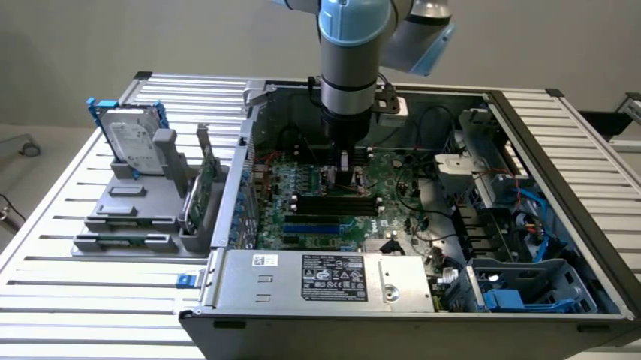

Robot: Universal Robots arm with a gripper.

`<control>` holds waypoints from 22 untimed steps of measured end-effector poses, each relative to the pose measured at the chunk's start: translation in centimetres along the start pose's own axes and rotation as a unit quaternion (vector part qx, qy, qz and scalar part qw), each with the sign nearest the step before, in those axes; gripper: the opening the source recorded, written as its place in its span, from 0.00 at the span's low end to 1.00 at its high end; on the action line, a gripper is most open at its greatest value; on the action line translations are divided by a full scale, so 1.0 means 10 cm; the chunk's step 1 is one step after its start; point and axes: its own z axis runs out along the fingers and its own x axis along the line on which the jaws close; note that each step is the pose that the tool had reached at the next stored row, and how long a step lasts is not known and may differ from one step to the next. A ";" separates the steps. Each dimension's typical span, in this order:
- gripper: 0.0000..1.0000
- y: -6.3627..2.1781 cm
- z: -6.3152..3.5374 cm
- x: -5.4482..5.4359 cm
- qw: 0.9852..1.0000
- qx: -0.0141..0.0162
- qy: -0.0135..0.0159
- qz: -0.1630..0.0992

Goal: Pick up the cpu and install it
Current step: 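Place the cpu into insertion slot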

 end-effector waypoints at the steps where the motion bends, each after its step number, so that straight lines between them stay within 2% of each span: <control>1: 0.54 0.000 0.002 0.00 1.000 0.000 0.000 0.000; 10: 0.54 -0.001 0.029 0.00 1.000 -0.002 -0.002 0.000; 15: 0.54 0.004 0.035 0.00 1.000 -0.003 -0.003 0.000; 22: 0.54 0.013 0.044 0.00 1.000 -0.003 -0.004 0.000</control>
